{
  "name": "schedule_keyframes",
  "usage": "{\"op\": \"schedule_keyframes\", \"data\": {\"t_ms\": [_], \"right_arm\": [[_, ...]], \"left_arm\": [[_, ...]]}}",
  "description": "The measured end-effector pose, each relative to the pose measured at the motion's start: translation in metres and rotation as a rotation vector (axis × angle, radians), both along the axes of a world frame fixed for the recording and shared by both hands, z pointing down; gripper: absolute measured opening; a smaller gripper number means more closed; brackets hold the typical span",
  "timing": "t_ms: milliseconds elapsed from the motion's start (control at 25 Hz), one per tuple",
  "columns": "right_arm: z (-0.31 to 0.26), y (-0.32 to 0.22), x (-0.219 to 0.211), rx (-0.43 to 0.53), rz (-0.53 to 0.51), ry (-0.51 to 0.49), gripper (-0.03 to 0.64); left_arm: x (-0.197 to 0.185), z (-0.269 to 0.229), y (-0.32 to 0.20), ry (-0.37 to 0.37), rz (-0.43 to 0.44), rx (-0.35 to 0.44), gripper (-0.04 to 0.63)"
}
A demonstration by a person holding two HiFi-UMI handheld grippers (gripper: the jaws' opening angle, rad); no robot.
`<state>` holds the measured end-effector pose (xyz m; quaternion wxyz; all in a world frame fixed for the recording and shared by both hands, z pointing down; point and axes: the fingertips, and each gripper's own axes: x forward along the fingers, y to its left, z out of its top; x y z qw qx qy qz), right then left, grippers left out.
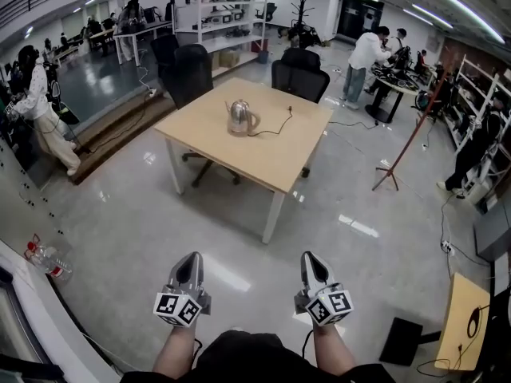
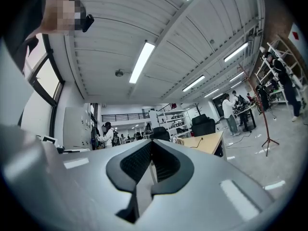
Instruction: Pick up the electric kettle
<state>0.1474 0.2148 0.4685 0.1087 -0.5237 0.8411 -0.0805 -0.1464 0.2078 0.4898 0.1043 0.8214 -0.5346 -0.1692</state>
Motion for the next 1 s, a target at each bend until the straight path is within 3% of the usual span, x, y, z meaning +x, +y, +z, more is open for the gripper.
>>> {"op": "schedule_keyframes", "data": {"t_ms": [680,1000], "right_arm": [[0.018,-0.070,-0.016,-0.044,0.014,-0.002,0.002],[0.009,-0.145,-0.007,-0.027,-0.014,-0.007,0.002]], "left_arm": [[-0.006,0.006,-0.058,-0.012,0.011,-0.017,-0.002],[-0.009,0.005,-0.112,0.001,-0.055,-0.017,-0.002]]}}
